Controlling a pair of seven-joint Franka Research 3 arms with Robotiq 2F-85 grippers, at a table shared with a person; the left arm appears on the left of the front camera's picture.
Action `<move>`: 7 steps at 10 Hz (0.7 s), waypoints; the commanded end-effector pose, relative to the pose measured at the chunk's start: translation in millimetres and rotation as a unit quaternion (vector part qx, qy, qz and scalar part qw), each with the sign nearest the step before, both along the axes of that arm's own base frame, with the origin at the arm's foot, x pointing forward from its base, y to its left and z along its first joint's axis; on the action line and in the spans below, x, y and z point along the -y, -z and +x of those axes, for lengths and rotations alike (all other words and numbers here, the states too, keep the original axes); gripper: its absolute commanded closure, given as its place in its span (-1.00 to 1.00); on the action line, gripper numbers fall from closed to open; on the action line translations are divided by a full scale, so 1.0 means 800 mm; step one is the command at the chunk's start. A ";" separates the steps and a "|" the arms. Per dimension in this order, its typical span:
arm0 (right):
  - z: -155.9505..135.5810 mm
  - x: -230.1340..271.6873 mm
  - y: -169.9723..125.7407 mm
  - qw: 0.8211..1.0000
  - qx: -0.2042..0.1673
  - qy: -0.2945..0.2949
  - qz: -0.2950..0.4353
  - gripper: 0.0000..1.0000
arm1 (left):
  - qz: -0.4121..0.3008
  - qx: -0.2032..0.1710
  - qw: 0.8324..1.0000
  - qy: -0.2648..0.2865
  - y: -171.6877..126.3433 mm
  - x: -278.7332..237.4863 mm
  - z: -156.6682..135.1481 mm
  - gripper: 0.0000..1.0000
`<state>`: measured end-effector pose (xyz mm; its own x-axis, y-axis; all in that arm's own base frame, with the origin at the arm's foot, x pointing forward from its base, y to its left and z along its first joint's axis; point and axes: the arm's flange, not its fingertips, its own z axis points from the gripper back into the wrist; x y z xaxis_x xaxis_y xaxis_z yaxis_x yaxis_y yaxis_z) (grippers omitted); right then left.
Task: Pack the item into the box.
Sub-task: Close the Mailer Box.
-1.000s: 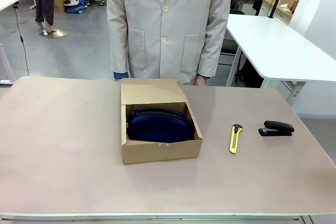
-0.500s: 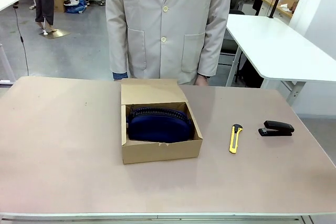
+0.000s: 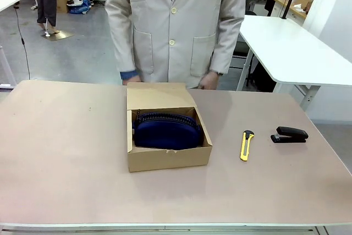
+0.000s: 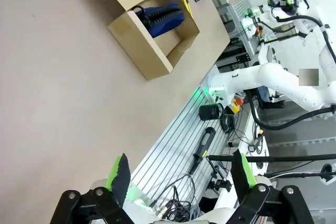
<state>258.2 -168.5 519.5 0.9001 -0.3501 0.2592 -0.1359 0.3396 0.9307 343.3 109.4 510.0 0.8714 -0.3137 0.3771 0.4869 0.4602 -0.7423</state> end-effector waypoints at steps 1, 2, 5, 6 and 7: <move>0.002 0.000 -0.004 1.000 0.018 -0.001 0.005 -1.00 | -0.002 0.000 1.000 0.006 -0.002 -0.003 -0.003 -1.00; 0.002 0.000 -0.004 1.000 0.018 -0.001 0.005 -1.00 | -0.002 0.000 1.000 0.006 -0.002 -0.003 -0.003 -1.00; 0.002 0.000 -0.004 1.000 0.018 -0.001 0.005 -1.00 | -0.002 0.000 1.000 0.006 -0.002 -0.003 -0.003 -1.00; 0.002 0.000 -0.004 1.000 0.018 -0.001 0.005 -1.00 | -0.002 0.000 1.000 0.006 -0.002 -0.003 -0.003 -1.00; 0.002 0.000 -0.004 1.000 0.018 -0.001 0.005 -1.00 | -0.002 0.000 1.000 0.006 -0.002 -0.003 -0.003 -1.00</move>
